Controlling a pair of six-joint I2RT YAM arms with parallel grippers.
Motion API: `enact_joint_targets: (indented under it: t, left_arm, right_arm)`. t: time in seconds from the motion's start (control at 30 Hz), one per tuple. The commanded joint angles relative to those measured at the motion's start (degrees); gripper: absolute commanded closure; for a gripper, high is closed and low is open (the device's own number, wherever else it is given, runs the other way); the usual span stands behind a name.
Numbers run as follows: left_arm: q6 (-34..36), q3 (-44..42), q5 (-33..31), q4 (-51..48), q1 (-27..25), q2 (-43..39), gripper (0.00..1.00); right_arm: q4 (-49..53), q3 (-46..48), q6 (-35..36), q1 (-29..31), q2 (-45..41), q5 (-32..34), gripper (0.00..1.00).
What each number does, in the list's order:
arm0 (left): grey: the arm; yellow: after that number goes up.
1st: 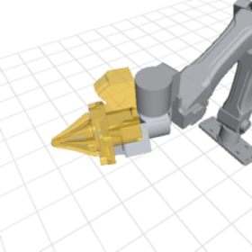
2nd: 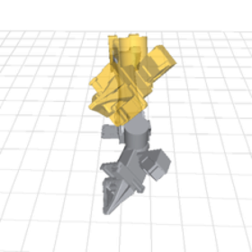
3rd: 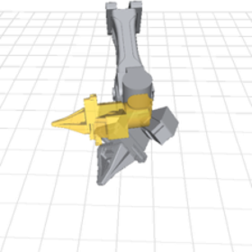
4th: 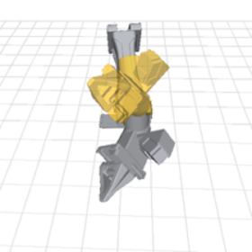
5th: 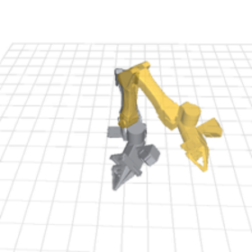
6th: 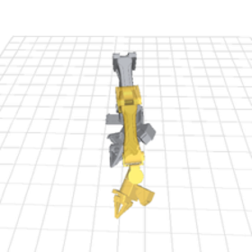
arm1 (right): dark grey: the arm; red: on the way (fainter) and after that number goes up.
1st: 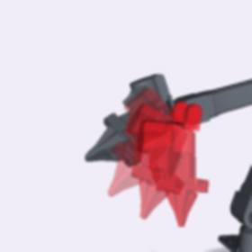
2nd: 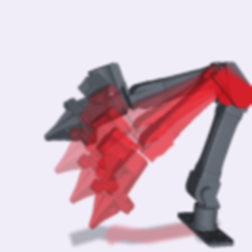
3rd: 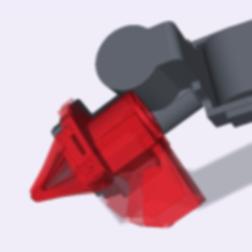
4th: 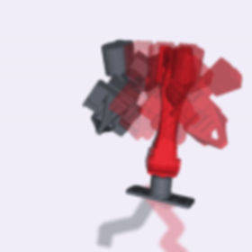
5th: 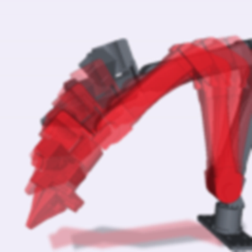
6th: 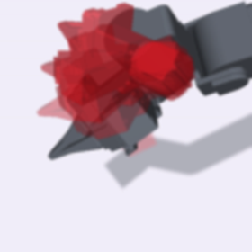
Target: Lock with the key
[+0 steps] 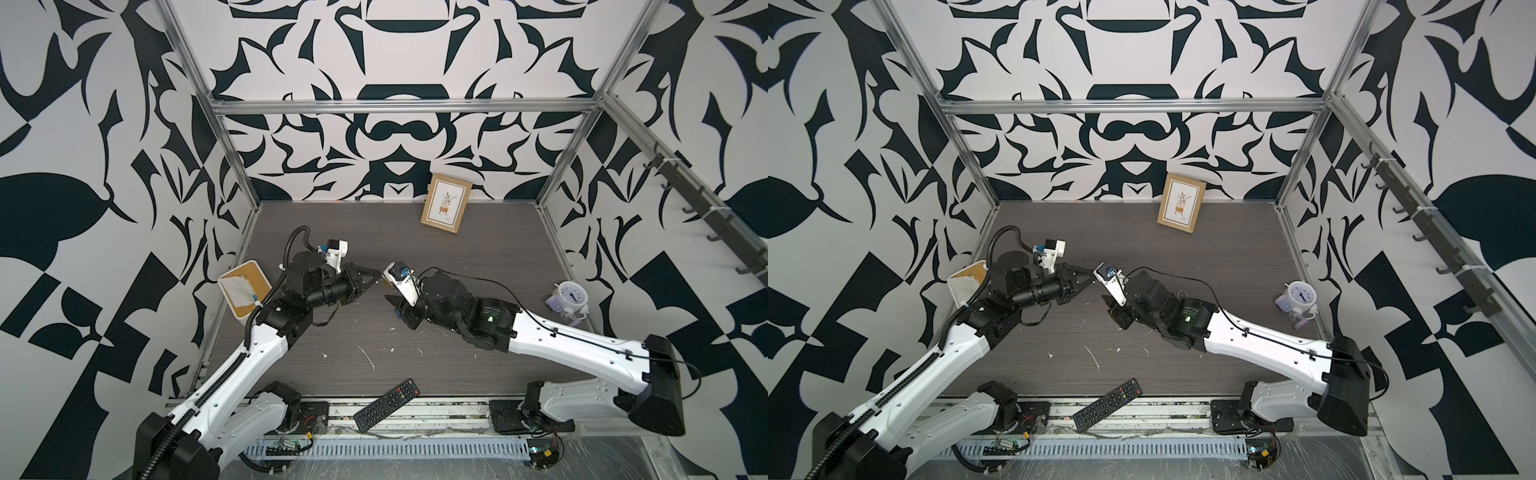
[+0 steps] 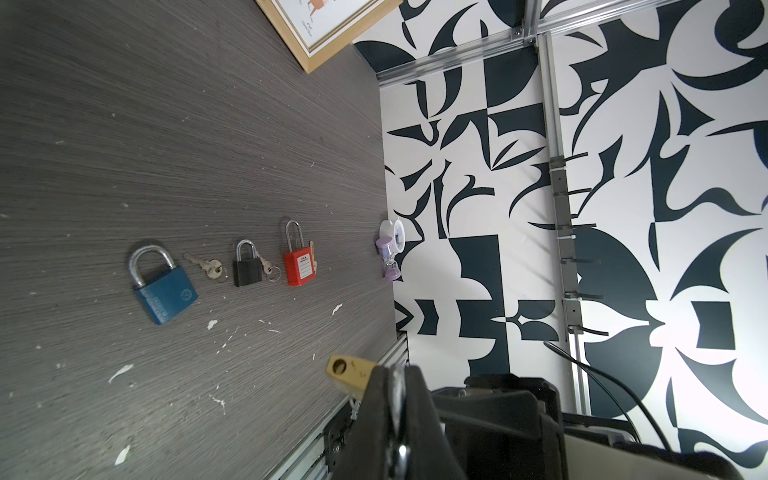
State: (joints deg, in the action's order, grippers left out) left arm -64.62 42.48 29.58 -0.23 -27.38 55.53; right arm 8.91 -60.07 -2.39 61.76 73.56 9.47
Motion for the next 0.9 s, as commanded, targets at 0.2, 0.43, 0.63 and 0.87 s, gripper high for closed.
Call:
enact_joint_targets:
  t: [0.2,0.43,0.63,0.87]
  left_arm:
    - [-2.25,-1.01,3.08,3.11,-0.31,-2.64,1.00]
    - [-2.13,-1.34,2.93,3.05,-0.27,-3.41,1.00]
    - [-2.33,-1.76,3.54,3.28,-0.31,-3.14,1.00]
    - [-3.29,-3.00,2.96,5.12,-0.31,-3.54,1.00]
  right_arm:
    - [-4.05,-3.01,-2.03,-1.89,1.48,-1.18,0.65]
    - [-3.88,-3.58,-2.72,-2.93,1.76,-1.63,0.66]
    - [-6.37,-2.68,-3.83,-3.35,0.98,-4.61,0.70]
    - [-6.04,-2.44,-5.68,-3.75,0.38,-9.25,0.93]
